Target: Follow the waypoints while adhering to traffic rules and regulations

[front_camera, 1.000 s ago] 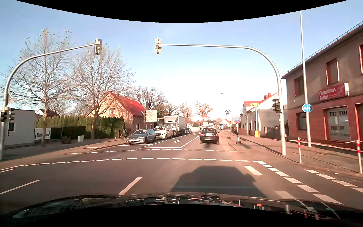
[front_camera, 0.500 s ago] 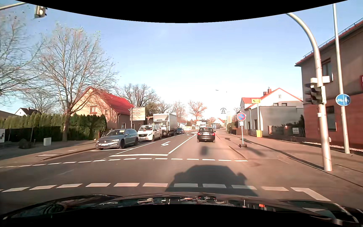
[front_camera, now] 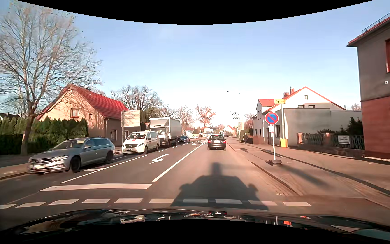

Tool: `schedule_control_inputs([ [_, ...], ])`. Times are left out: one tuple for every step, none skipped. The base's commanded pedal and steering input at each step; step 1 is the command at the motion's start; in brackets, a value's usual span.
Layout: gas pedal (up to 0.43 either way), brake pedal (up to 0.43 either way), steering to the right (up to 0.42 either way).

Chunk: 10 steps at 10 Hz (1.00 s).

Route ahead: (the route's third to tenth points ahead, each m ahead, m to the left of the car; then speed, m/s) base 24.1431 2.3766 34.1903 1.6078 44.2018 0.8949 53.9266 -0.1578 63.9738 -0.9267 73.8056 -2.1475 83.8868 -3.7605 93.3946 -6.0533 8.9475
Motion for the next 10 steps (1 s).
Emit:
schedule_control_inputs([
  [0.197, 0.000, 0.018],
  [0.209, 0.000, 0.014],
  [0.209, 0.000, 0.010],
  [0.209, 0.000, 0.009],
  [0.209, 0.000, 0.006],
  [0.220, 0.000, 0.005],
  [0.220, 0.000, 0.005],
  [0.220, 0.000, 0.005],
  [0.220, 0.000, 0.005],
  [0.220, 0.000, 0.005],
])
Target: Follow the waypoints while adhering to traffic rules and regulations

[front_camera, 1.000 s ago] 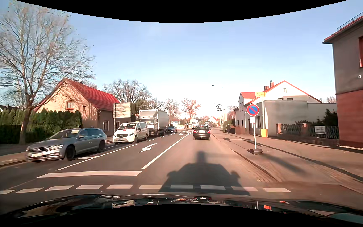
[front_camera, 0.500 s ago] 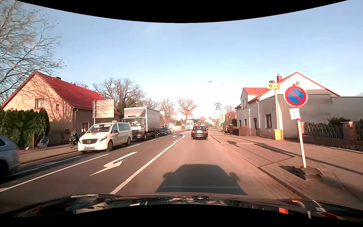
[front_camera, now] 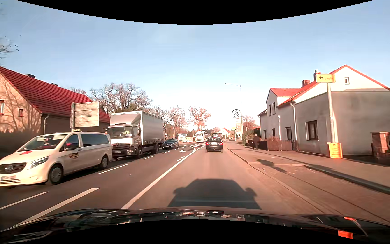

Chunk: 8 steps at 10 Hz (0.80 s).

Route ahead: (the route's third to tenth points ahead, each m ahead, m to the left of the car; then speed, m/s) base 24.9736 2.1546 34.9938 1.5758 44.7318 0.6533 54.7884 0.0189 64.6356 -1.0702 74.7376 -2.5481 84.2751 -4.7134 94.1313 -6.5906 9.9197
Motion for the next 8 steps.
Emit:
schedule_control_inputs([
  [0.220, 0.000, 0.005],
  [0.220, 0.000, 0.005],
  [0.220, 0.000, 0.005],
  [0.209, 0.000, 0.005],
  [0.209, 0.000, 0.005],
  [0.189, 0.000, 0.005],
  [0.189, 0.000, 0.005],
  [0.177, 0.000, 0.005],
])
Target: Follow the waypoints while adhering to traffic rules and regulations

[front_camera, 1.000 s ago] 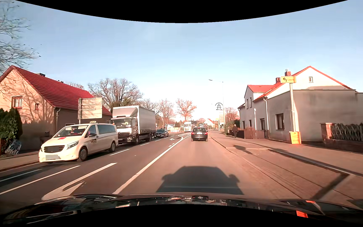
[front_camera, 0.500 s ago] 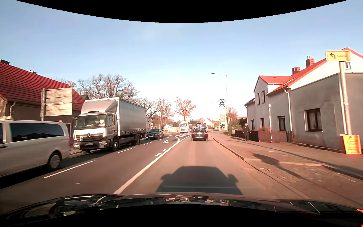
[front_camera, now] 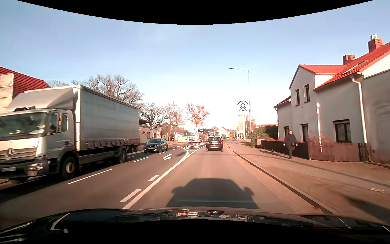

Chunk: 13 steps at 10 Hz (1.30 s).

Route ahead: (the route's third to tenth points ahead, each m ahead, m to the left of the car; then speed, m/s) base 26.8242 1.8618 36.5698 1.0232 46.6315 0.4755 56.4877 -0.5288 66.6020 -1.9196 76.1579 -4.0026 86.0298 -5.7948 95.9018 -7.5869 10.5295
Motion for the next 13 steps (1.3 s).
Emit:
schedule_control_inputs([
  [0.157, 0.000, 0.005],
  [0.150, 0.000, 0.006],
  [0.138, 0.000, 0.008],
  [0.130, 0.000, 0.008],
  [0.118, 0.000, 0.008],
  [0.118, 0.000, 0.008],
  [0.118, 0.000, 0.008],
  [0.130, 0.000, 0.008],
  [0.130, 0.000, 0.008],
  [0.130, 0.000, 0.008],
  [0.130, 0.000, 0.008],
  [0.130, 0.000, 0.008],
  [0.138, 0.000, 0.009],
])
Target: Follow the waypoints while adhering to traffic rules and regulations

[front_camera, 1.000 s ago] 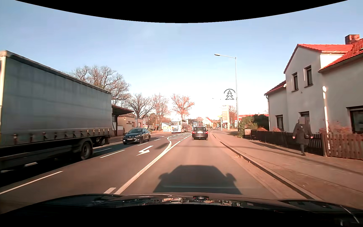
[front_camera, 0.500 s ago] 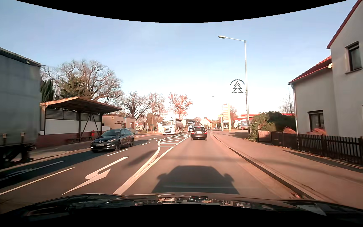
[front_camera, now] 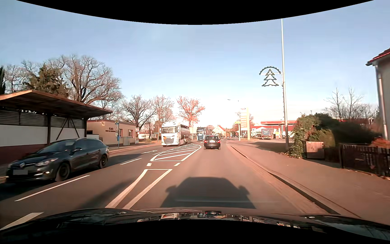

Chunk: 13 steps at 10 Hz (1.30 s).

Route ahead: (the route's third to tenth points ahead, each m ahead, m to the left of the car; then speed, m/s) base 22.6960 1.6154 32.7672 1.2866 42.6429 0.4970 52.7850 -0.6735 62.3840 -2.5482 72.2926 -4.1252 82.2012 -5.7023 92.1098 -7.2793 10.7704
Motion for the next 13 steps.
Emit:
schedule_control_inputs([
  [0.138, 0.000, 0.009],
  [0.157, 0.000, 0.010],
  [0.169, 0.000, 0.010],
  [0.169, 0.000, 0.010],
  [0.177, 0.000, 0.010],
  [0.177, 0.000, 0.011],
  [0.177, 0.000, 0.011],
  [0.189, 0.000, 0.010],
  [0.197, 0.000, 0.010],
  [0.197, 0.000, 0.010],
  [0.197, 0.000, 0.010],
  [0.209, 0.000, 0.011],
  [0.209, 0.000, 0.010],
])
